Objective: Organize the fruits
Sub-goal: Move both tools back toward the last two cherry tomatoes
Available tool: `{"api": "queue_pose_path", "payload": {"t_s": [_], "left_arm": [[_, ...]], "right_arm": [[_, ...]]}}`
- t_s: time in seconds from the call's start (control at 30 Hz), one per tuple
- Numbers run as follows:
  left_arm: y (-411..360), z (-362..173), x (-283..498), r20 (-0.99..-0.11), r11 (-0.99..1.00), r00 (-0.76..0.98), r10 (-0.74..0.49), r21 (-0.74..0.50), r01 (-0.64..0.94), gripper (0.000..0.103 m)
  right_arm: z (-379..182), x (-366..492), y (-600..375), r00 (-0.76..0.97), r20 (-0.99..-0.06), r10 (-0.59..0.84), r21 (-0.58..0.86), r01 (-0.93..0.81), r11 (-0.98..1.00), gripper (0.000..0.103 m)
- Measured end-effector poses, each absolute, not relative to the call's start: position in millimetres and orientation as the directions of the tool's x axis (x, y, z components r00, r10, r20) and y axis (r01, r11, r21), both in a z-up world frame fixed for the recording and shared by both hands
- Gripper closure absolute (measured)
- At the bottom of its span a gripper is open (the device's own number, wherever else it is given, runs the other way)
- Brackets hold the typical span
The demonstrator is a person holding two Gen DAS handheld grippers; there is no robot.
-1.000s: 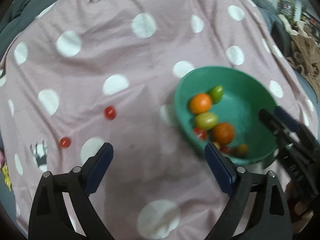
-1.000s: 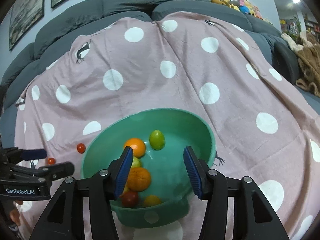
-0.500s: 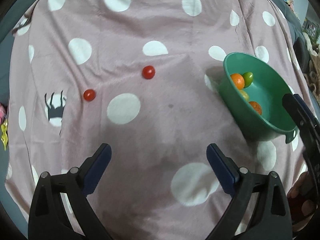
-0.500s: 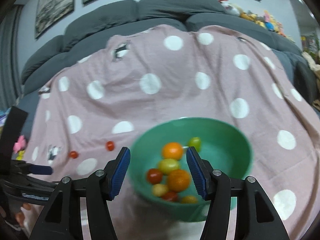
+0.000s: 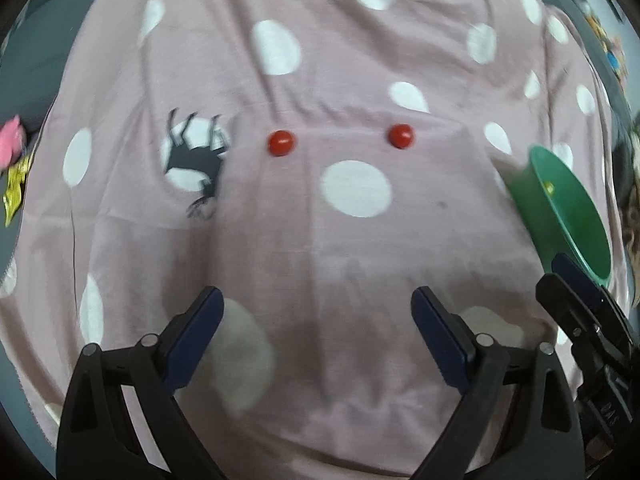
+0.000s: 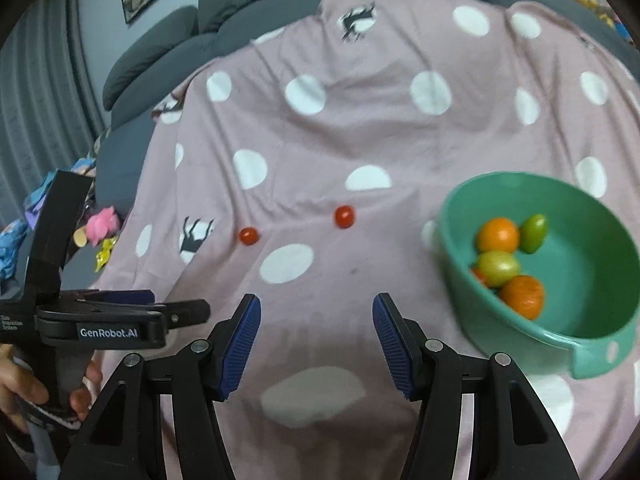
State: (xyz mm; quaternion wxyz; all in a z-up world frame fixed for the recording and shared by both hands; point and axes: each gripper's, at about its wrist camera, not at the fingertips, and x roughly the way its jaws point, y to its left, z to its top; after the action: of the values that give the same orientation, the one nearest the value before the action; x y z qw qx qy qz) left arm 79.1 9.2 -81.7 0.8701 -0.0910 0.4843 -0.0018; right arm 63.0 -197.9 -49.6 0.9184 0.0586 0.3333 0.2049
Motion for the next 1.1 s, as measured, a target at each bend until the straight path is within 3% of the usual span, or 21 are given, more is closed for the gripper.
{"api": "queue_pose_path", "payload": {"t_s": [0.27, 0.4, 0.6, 0.8, 0.9, 1.03, 1.1], "left_arm": [[31.0, -76.4, 113.6, -0.805, 0.973, 0.571, -0.163, -0.226, -0.041, 0.032], [27.4, -79.8, 145.2, -0.788, 0.964, 0.571, -0.230, -0.263, 0.025, 0.034], [34.9, -107.7, 193.0, -0.818, 0.953, 0.513, -0.261, -0.303, 0.002, 0.038], [29.3, -121.0, 224.9, -0.842, 0.976, 0.505, -0.190, -0.219, 0.003, 0.043], [27.1, -122.5, 233.9, -0.843, 0.983, 0.515, -0.155, -0.183, -0.004, 0.045], [26.7, -126.6, 243.0, -0.848, 0.989, 0.517, -0.116, -0.145, -0.016, 0.061], [23.8, -129.1, 248.0, -0.849, 0.991, 0.517, -0.108, -0.134, -0.012, 0.062]], "right_arm": [[-55.7, 115.3, -171.6, 0.619, -0.672, 0.407, 0.247, -0.332, 0.910, 0.044], [-65.1, 150.5, -171.1, 0.580, -0.716, 0.388, 0.271, -0.280, 0.921, 0.044], [-83.3, 192.6, -166.4, 0.537, -0.751, 0.384, 0.285, -0.261, 0.922, 0.044], [-102.3, 229.6, -158.2, 0.434, -0.786, 0.440, 0.364, -0.249, 0.897, 0.044], [-105.7, 241.3, -152.0, 0.446, -0.811, 0.379, 0.297, -0.244, 0.923, 0.044], [-112.7, 254.2, -144.9, 0.444, -0.814, 0.374, 0.286, -0.253, 0.924, 0.044], [-113.7, 258.9, -139.8, 0.463, -0.816, 0.346, 0.251, -0.256, 0.934, 0.044]]}}
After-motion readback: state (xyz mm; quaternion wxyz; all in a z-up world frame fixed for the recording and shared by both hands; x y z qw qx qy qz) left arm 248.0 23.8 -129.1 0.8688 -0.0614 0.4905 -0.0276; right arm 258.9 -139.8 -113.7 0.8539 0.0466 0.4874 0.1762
